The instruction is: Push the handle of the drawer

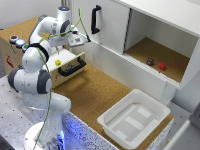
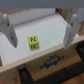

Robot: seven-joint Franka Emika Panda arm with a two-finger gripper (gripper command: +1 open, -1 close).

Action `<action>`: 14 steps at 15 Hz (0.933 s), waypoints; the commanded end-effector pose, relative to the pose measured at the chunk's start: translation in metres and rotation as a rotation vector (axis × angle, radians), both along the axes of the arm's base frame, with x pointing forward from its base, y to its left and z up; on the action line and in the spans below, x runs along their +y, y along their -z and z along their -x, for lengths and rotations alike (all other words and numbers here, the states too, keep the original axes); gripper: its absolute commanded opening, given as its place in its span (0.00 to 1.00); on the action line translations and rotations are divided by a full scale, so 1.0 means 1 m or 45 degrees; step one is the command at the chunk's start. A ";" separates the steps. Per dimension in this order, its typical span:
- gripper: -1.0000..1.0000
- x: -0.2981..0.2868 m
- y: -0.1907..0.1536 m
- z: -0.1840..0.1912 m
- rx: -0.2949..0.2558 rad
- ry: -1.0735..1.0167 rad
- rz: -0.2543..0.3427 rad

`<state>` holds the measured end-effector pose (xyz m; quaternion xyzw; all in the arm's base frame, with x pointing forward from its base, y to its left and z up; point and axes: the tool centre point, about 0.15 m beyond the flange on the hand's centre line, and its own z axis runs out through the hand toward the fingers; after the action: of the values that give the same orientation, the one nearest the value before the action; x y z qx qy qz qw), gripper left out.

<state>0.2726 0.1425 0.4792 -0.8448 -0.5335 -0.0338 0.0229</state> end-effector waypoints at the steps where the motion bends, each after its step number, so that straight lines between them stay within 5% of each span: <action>1: 1.00 -0.047 0.025 0.021 0.014 0.047 -0.004; 5: 1.00 -0.071 0.044 0.019 0.081 0.175 -0.019; 9: 1.00 -0.078 0.053 0.017 0.060 0.126 -0.049; 14: 1.00 -0.084 0.087 -0.007 0.086 -0.227 0.053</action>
<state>0.2583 0.0729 0.4330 -0.8368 -0.5450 0.0033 0.0522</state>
